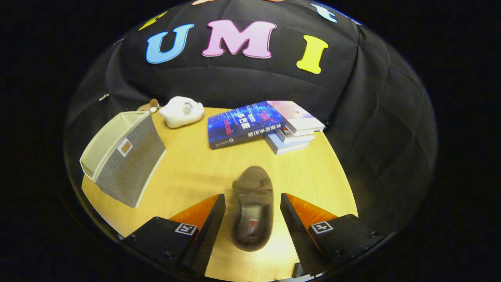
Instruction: Open the storage box then place both shoes into the box .Put the left shoe in first, then the right shoe, with the right side of both shoes facing outward in a uniform manner.
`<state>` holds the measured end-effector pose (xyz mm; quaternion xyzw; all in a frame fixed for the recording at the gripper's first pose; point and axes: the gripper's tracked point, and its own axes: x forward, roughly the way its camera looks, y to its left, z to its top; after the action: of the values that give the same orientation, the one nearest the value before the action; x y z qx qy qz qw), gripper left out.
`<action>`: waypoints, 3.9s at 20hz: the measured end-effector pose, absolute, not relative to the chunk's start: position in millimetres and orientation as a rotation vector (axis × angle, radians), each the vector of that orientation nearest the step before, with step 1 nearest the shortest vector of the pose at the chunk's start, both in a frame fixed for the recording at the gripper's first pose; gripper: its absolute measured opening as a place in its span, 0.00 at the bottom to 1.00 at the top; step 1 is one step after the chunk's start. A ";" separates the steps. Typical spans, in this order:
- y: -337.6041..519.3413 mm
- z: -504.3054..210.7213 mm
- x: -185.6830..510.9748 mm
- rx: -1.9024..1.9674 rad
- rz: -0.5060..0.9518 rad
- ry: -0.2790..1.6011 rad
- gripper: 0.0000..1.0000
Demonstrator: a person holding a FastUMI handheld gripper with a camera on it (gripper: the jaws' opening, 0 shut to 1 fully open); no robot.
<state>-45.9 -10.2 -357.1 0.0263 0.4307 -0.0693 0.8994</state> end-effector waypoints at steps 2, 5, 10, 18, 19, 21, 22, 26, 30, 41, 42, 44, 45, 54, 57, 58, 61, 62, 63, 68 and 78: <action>-22.8 -379.6 -55.0 0.051 -0.155 0.933 0.88; -35.9 -407.8 -60.8 0.026 -0.158 0.981 0.90; -47.0 -442.2 -47.1 0.031 -0.146 1.012 0.83; -44.9 -469.7 -16.4 0.038 -0.133 1.036 0.36; -49.6 -470.5 -18.1 0.013 -0.155 1.042 0.22; -47.3 -468.0 -16.6 0.017 -0.158 1.032 0.08; -46.2 -467.6 -18.1 0.032 -0.160 1.033 0.08; -42.7 -452.2 -18.4 0.113 -0.196 1.018 0.06; -35.8 -418.7 -16.0 0.191 -0.234 0.985 0.06; 78.3 -273.2 52.8 0.292 -0.163 0.809 0.06; 92.7 -262.5 60.6 0.298 -0.151 0.799 0.06; 122.8 -245.5 73.6 0.302 -0.125 0.784 0.05; 137.4 -237.9 79.7 0.304 -0.110 0.779 0.06; 267.1 -225.4 114.7 0.305 -0.049 0.824 0.05; 292.2 -248.0 116.3 0.282 -0.079 0.876 0.05; 299.6 -257.6 117.1 0.264 -0.081 0.893 0.05; 309.5 -280.5 113.9 0.213 -0.093 0.927 0.05; 310.2 -288.6 112.1 0.199 -0.103 0.940 0.05; 310.2 -295.8 110.5 0.188 -0.114 0.954 0.05; 317.8 -310.9 108.8 0.175 -0.120 0.974 0.17; 330.1 -298.6 116.2 0.172 -0.072 0.932 0.72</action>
<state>116.2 330.1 -298.6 0.0828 0.4488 -0.0344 0.8891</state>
